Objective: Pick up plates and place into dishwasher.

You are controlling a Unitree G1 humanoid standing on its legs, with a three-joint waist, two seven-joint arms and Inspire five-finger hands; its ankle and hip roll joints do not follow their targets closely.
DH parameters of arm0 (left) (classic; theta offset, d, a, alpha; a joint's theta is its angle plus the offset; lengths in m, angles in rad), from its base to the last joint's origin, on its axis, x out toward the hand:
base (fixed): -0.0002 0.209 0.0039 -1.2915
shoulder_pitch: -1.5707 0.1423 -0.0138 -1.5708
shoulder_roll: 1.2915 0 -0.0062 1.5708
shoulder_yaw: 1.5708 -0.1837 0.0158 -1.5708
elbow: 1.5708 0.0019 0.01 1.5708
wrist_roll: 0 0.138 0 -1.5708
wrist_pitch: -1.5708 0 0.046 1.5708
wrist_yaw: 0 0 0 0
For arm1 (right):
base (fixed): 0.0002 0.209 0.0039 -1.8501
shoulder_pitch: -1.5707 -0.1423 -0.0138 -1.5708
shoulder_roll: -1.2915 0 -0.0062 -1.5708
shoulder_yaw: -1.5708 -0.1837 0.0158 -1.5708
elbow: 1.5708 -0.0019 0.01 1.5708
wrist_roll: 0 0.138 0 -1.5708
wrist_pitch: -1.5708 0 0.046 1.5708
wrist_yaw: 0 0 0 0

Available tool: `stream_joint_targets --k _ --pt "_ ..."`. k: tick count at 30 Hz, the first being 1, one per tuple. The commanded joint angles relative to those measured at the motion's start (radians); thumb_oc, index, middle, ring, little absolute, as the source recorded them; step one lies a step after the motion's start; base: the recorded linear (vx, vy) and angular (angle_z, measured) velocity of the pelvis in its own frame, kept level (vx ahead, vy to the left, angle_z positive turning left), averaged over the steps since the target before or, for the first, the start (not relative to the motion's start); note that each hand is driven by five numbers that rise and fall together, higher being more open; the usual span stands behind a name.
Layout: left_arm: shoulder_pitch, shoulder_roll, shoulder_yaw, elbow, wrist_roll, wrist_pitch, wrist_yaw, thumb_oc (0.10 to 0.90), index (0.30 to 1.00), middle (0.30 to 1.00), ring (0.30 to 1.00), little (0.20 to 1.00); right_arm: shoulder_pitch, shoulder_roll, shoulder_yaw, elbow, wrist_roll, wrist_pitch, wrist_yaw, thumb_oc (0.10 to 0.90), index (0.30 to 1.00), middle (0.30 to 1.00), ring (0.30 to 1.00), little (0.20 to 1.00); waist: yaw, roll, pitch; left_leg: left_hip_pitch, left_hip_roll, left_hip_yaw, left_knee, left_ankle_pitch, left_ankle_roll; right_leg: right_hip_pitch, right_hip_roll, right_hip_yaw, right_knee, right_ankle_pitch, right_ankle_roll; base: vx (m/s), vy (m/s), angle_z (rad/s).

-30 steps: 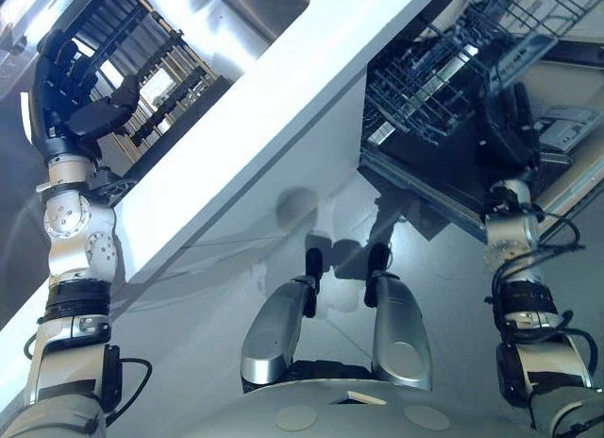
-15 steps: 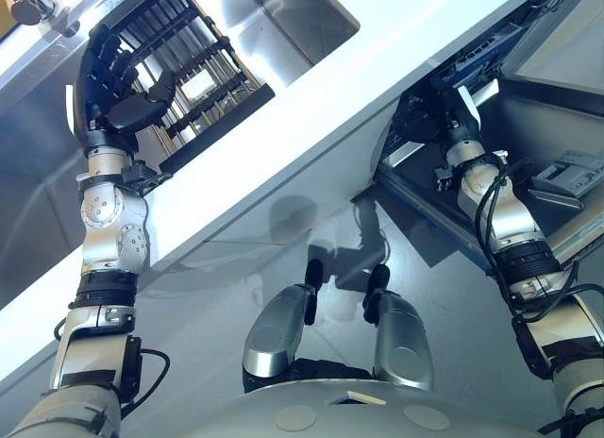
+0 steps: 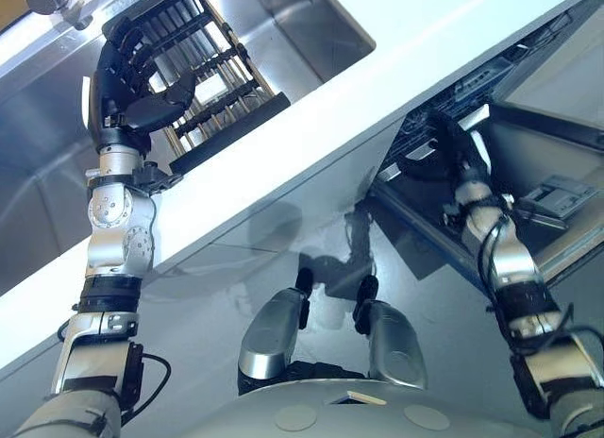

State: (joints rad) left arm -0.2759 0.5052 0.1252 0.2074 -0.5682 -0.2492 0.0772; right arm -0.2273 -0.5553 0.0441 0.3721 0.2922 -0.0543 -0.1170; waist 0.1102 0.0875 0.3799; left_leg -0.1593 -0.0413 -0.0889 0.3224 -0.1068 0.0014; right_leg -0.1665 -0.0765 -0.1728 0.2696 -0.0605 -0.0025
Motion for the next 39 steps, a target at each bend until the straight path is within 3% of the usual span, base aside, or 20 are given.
stream_joint_targets --k 1,10,15,18,22,28,37,39 --pt "0.198 0.013 0.056 0.052 0.02 -0.066 -0.004 0.8 0.9 0.9 0.9 0.9 0.063 -0.007 -0.186 -0.08 0.021 -0.153 -0.008 0.8 0.9 0.9 0.9 0.9 -0.051 -0.082 -0.017 0.032 -0.043 0.063 -0.089 -0.032 0.087 0.019 0.025 0.037 0.054 -0.098 0.042 -0.05 -0.106 -0.29" --pt "0.169 0.012 0.064 0.109 0.009 -0.061 -0.022 0.8 0.9 0.9 0.9 0.9 0.115 -0.055 -0.316 0.045 0.103 -0.173 -0.039 0.8 0.9 0.9 0.9 0.9 -0.109 -0.08 -0.057 0.092 -0.006 0.09 -0.155 -0.011 0.037 0.084 0.065 0.034 -0.009 -0.119 0.026 -0.04 -0.147 -0.19" --pt "0.147 0.013 0.053 0.143 0.017 -0.064 -0.026 0.8 0.9 0.9 0.9 0.9 0.113 -0.072 -0.346 0.094 0.09 -0.2 -0.174 0.8 0.9 0.9 0.9 0.9 -0.12 -0.073 -0.054 0.085 0.015 0.099 -0.144 -0.002 0.009 0.101 0.071 0.024 -0.005 -0.136 0.013 -0.02 -0.122 -0.01" --pt "0.147 0.011 0.046 0.148 0.016 -0.068 -0.011 0.8 0.9 0.9 0.9 0.9 0.113 -0.069 -0.372 0.103 0.149 -0.246 -0.26 0.8 0.9 0.9 0.9 0.9 -0.126 -0.061 -0.041 0.06 0.031 0.104 -0.113 -0.002 -0.004 0.098 0.072 0.022 0.027 -0.157 -0.002 -0.02 -0.082 -0.01" --pt "0.14 0.016 0.06 0.177 -0.02 -0.076 -0.014 0.8 0.9 0.9 0.9 0.9 0.104 -0.058 -0.422 0.17 0.324 -0.277 -0.209 0.8 0.9 0.9 0.9 0.9 -0.136 -0.046 -0.02 0.012 0.047 0.113 -0.045 -0.016 -0.01 0.063 0.068 0.024 0.104 -0.19 -0.023 -0.04 -0.06 -0.04" --pt "0.119 0.03 0.058 0.182 -0.046 -0.086 -0.008 0.8 0.9 0.9 0.9 0.9 0.069 -0.055 -0.436 0.316 0.575 -0.269 -0.09 0.8 0.9 0.9 0.9 0.9 -0.135 -0.038 0.026 -0.089 0.053 0.122 0.111 -0.065 0.003 -0.021 0.063 0.021 0.257 -0.24 -0.057 -0.05 -0.061 -0.08" --pt "0.094 0.048 0.023 0.163 -0.068 -0.116 0.017 0.8 0.9 0.9 0.9 0.9 -0.005 -0.059 -0.403 0.407 0.702 -0.244 -0.065 0.8 0.9 0.9 0.9 0.9 -0.114 -0.003 0.092 -0.281 0.011 0.11 0.314 -0.1 0.011 -0.193 0.046 0.016 0.508 -0.305 -0.086 -0.03 0.04 0.0" --pt "0.084 0.052 0.019 0.146 -0.078 -0.126 0.027 0.8 0.9 0.9 0.9 0.9 -0.031 -0.059 -0.401 0.449 0.777 -0.22 -0.009 0.8 0.9 0.9 0.9 0.9 -0.107 0.011 0.109 -0.33 -0.004 0.109 0.354 -0.102 0.012 -0.252 0.036 0.018 0.571 -0.318 -0.093 -0.06 0.122 -0.08"
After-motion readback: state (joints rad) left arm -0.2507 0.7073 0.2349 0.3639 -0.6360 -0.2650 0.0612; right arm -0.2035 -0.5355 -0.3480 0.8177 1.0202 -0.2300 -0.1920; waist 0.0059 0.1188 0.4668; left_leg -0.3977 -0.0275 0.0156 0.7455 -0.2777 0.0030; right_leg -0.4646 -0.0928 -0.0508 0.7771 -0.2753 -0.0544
